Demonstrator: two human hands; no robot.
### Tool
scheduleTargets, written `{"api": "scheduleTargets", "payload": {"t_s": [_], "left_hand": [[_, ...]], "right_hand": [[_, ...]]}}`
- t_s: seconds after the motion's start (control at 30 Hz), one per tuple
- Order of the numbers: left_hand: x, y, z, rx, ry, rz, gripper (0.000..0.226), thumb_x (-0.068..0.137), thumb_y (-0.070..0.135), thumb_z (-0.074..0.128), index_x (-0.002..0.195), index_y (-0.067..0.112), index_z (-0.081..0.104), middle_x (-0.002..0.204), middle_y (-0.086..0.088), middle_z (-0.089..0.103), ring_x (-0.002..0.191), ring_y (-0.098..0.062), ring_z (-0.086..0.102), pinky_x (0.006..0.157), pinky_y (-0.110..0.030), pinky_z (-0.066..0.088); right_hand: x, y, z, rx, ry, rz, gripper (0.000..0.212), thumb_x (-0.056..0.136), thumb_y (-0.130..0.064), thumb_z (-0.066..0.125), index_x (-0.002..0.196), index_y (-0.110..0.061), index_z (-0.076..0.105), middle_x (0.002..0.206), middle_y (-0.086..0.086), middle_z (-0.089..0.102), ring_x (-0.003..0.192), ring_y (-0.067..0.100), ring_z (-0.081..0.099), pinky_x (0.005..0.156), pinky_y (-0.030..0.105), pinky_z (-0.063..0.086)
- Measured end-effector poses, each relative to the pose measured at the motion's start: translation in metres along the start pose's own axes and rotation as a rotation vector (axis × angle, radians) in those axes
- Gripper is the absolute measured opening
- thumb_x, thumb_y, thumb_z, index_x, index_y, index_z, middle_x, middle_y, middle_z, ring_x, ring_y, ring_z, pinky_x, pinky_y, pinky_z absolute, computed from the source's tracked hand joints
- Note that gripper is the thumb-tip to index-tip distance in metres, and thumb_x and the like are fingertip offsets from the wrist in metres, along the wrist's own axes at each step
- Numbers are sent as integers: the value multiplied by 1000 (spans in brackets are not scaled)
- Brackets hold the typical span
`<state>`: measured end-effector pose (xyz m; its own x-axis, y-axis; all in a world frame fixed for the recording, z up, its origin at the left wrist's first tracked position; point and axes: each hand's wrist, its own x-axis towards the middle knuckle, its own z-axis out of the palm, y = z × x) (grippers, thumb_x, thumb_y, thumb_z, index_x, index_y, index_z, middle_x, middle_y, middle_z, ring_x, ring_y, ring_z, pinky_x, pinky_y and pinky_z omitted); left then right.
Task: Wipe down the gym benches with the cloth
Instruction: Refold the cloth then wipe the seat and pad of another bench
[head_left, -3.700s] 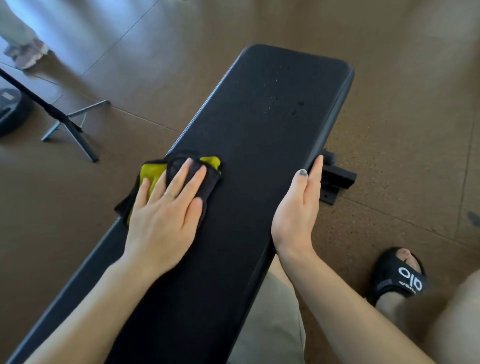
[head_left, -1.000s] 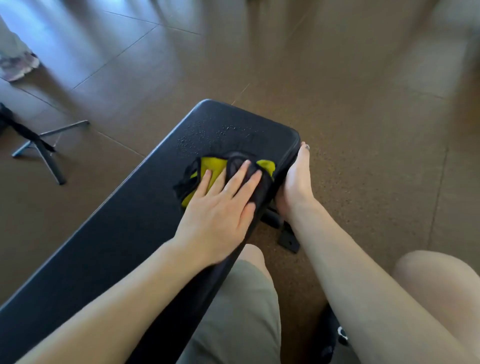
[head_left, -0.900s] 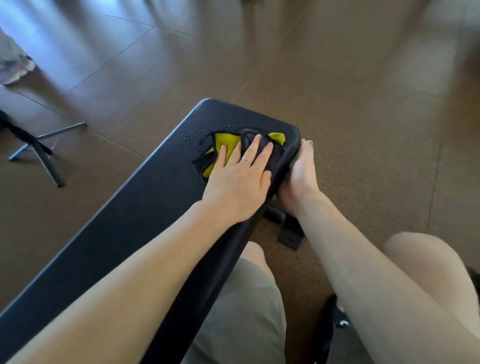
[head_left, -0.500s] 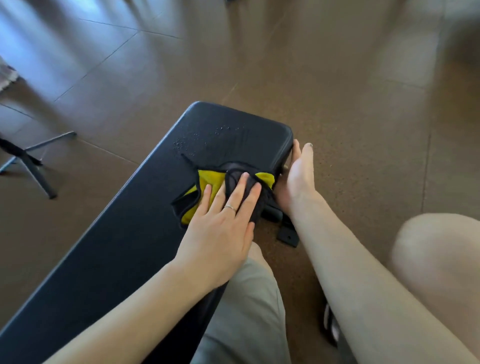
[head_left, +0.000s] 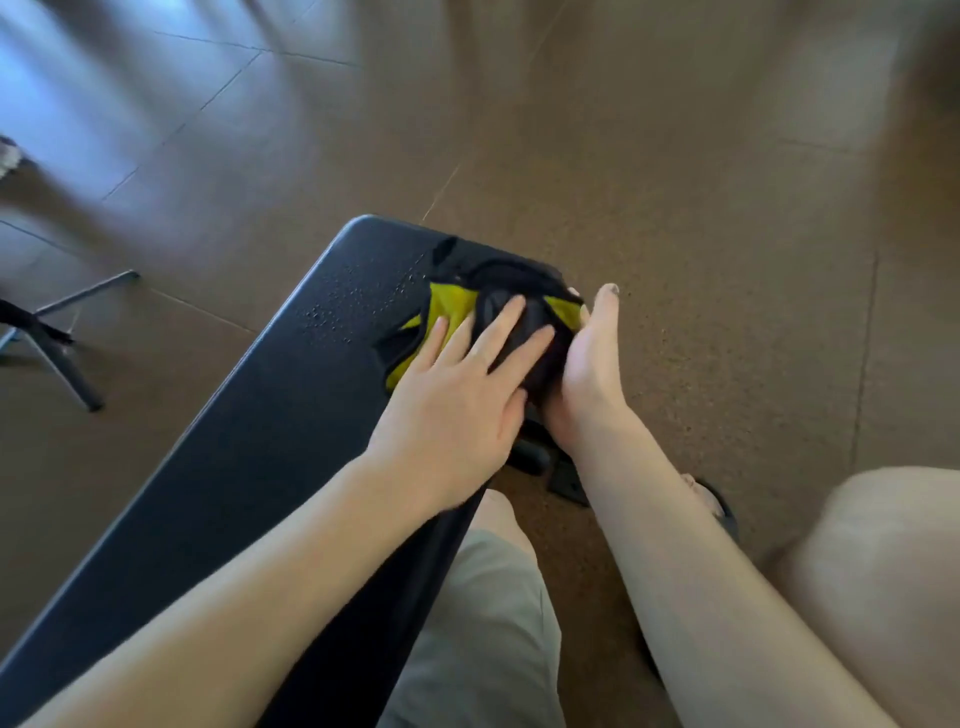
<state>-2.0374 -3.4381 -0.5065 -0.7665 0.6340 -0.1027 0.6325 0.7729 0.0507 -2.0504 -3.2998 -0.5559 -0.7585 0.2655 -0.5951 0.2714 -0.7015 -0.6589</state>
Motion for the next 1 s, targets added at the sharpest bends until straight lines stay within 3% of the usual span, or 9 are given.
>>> {"api": "scheduleTargets", "payload": {"t_s": [0.1,0.2,0.23,0.4,0.5,0.7,0.77,0.87,1.0], "left_hand": [[-57,-10,3,4,-67,-8,59,106,46,21,163,40,8,172,8,2,158,-27,13,128,-51,13],[-34,-15,3,-31,-58,-8,58,106,47,21,162,44,8,172,11,2,158,-26,15,128,-51,10],[-19,-17,4,-39,-48,0,57,106,47,20,162,44,9,172,12,4,157,-26,16,128,-50,9],[69,-32,-2,-77,15,-52,53,109,42,19,162,41,14,172,9,11,157,-30,16,128,-48,4],[82,-25,-3,-100,25,-70,52,110,38,23,162,40,16,171,8,11,158,-29,10,128,-49,2],[72,-64,-2,-83,56,185,48,109,40,32,157,44,31,168,12,23,153,-20,25,127,-40,3],[85,-87,-5,-95,89,124,47,107,41,32,153,44,38,162,14,34,147,-22,36,127,-44,15],[94,-124,-5,-113,137,-37,43,107,39,34,149,42,41,155,15,41,139,-22,41,119,-44,29],[82,-175,-10,-296,99,-319,43,104,47,32,146,53,32,157,17,34,144,-20,36,107,-49,39]], "right_hand": [[1,0,17,-96,36,33,80,90,-84,23,151,-36,44,147,-2,58,132,25,56,117,52,39],[2,0,27,-126,60,57,110,61,-96,30,155,-39,38,156,-2,48,139,27,49,120,55,32],[0,0,27,-122,62,59,110,61,-96,30,155,-38,38,156,-1,48,139,27,49,121,56,31],[-3,1,24,-81,-1,-38,74,99,-75,22,155,-31,42,149,2,55,131,25,55,119,51,36],[0,8,28,-88,56,-122,65,104,-67,23,152,-29,48,140,0,62,123,19,60,114,41,41],[8,19,30,-91,122,-178,65,99,-71,32,146,-31,53,132,-2,68,118,18,66,104,37,49],[6,18,33,-119,123,-167,71,96,-77,29,146,-31,51,135,-4,66,120,17,64,103,37,50],[8,21,36,-192,186,-204,104,63,-97,27,150,-43,42,149,-14,53,135,14,52,118,48,36],[6,22,36,-287,203,-235,101,60,-97,22,148,-49,41,149,-21,50,136,11,49,120,49,32]]}}
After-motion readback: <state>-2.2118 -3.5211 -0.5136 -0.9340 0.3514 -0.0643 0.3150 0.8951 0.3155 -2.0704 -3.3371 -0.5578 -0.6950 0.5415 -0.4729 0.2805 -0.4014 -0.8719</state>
